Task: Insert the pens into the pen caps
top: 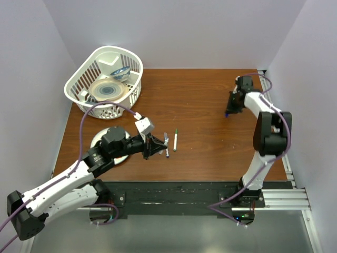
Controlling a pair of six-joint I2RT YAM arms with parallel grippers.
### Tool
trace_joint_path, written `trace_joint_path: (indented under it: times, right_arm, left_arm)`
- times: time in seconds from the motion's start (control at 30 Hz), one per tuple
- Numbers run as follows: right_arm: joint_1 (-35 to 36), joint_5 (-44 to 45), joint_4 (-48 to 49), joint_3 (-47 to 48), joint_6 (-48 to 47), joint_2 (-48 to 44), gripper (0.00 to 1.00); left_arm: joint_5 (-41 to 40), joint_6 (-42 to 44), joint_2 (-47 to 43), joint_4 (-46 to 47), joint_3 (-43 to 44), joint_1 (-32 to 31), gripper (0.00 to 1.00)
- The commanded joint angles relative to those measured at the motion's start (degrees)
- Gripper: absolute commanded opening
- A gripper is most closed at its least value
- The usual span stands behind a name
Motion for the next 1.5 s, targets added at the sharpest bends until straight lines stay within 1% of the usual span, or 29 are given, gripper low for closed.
trace_joint_path:
  times: [0.0,0.03,0.07,0.1,0.13,0.17,0.2,0.23,0.27,0.33,0.37,0.4,0.47,0.5,0.53,0.6,0.63,0.73,0.87,0.97,1.17,1.33,1.47]
  right_arm:
    - [11.5,-7.5,18.7,-13.0,11.0,-17.3,0.0]
    - [13.2,-8.5,21.1,-18.2,13.4,-22.1,0.0]
    - [15.9,-8.3,23.3,-20.8,15.2,-25.1,0.0]
    - [17.4,-8.6,28.6,-23.4,16.9,-27.8,0.0]
    - [18.6,-10.2,31.5,-28.1,19.7,-30.2,0.0]
    - [19.6,-10.9,34.2,-30.4,21.2,-35.6,0.0]
    - [22.0,-11.7,39.5,-32.5,22.2,-38.0,0.0]
    - [23.1,-12.2,41.3,-35.7,23.6,-42.8,0.0]
    - [25.3,-12.4,42.9,-37.1,24.1,-44.6,0.0]
    - [27.1,-13.3,48.2,-41.0,26.0,-48.4,0.0]
    - [28.3,-14.5,50.2,-42.4,27.1,-51.6,0.0]
    - [28.7,-15.2,54.7,-43.7,28.2,-52.9,0.0]
    - [29.7,-15.5,58.0,-47.1,31.5,-55.7,0.0]
    - [30.1,-15.3,61.9,-48.3,32.6,-58.1,0.0]
    - [30.6,-15.0,64.1,-50.7,34.6,-59.1,0.0]
    - [32.3,-14.8,69.1,-52.5,35.9,-60.5,0.0]
    - [32.7,-14.8,69.9,-53.2,36.3,-60.7,0.0]
    - [34.3,-15.1,73.2,-54.0,37.3,-60.1,0.0]
    - [37.2,-15.3,83.2,-56.3,39.9,-58.1,0.0]
    - [38.7,-14.8,86.1,-57.3,41.1,-56.7,0.0]
    - [40.7,-14.6,86.4,-57.4,40.8,-56.4,0.0]
    - [41.4,-15.3,83.7,-57.3,40.0,-57.6,0.0]
    - [41.4,-15.2,79.3,-57.4,38.6,-59.9,0.0]
  left_arm:
    - [6.1,-11.4,0.1,13.2,-4.8,0.2,0.0]
    - [6.3,-12.2,0.4,14.1,-5.8,0.1,0.0]
    - [6.3,-13.9,0.3,16.0,-6.3,0.1,0.0]
    - [6.4,-14.7,0.3,17.3,-6.9,0.1,0.0]
    - [6.6,-15.6,0.3,18.8,-8.2,0.2,0.0]
    - [6.7,-17.2,0.4,21.7,-8.8,0.1,0.0]
    - [6.9,-17.9,0.4,23.3,-9.3,0.2,0.0]
    - [7.2,-18.5,0.7,26.6,-10.4,0.2,0.0]
    - [7.5,-19.7,0.9,28.3,-11.1,0.1,0.0]
    - [8.7,-21.1,2.0,32.3,-12.9,0.1,0.0]
    - [9.1,-22.2,2.5,36.1,-13.4,0.2,0.0]
    - [9.5,-22.9,3.6,38.0,-14.3,0.1,0.0]
    - [10.6,-25.1,4.9,43.6,-15.2,0.1,0.0]
    - [10.8,-25.7,6.2,45.0,-15.7,0.1,0.0]
    - [10.9,-26.2,6.8,46.1,-16.0,0.1,0.0]
    - [11.0,-27.0,8.6,48.6,-16.0,0.1,0.0]
    - [11.3,-27.2,9.3,50.2,-16.1,0.2,0.0]
    - [11.9,-27.9,11.3,53.1,-15.8,0.1,0.0]
    - [11.7,-28.5,13.1,54.8,-15.2,0.2,0.0]
    - [11.6,-29.2,14.7,55.6,-14.6,0.1,0.0]
    - [12.2,-28.7,16.6,55.7,-13.4,0.3,0.0]
    - [11.6,-27.4,16.0,53.7,-13.1,0.2,0.0]
    - [11.3,-26.4,15.4,52.0,-12.7,0.3,0.0]
